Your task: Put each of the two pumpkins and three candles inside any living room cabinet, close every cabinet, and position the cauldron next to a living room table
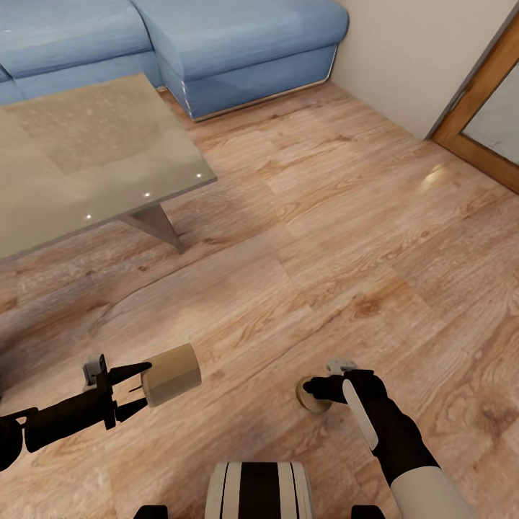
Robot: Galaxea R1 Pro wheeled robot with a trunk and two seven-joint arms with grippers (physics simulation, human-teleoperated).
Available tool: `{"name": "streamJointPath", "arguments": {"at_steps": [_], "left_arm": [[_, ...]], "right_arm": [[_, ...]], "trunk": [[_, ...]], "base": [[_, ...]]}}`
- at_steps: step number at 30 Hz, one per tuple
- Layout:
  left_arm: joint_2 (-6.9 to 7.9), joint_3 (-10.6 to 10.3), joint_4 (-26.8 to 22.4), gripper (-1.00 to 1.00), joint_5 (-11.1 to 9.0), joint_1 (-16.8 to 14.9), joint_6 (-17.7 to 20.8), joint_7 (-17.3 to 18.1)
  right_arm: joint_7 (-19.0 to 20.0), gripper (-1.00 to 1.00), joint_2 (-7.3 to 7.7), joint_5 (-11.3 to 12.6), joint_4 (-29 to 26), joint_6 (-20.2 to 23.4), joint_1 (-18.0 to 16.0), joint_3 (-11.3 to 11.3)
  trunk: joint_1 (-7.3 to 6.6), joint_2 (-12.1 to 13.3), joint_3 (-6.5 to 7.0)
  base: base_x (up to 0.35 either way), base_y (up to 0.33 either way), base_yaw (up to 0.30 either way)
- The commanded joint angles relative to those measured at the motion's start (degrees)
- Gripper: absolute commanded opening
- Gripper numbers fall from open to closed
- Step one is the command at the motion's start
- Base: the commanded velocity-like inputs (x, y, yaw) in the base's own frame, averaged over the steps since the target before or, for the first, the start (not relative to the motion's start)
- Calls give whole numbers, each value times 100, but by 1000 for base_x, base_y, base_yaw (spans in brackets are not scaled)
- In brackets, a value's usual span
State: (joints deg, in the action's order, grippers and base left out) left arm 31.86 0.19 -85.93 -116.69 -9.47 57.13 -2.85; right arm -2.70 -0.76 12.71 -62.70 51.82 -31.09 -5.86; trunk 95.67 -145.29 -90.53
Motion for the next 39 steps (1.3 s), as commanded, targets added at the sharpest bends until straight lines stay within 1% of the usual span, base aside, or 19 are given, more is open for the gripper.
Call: {"name": "streamJointPath", "arguments": {"at_steps": [1, 39], "left_arm": [[0, 1, -2, -100, -46, -2, 17, -23], [-1, 0, -2, -100, -46, -2, 17, -23]], "right_arm": [[-28, 100, 0, 35, -5, 21, -2, -3], [95, 100, 5, 56, 21, 21, -2, 6]], "trunk": [[-1, -1, -3], [-1, -1, -3]], "base": [[0, 0, 0], [0, 0, 0]]}}
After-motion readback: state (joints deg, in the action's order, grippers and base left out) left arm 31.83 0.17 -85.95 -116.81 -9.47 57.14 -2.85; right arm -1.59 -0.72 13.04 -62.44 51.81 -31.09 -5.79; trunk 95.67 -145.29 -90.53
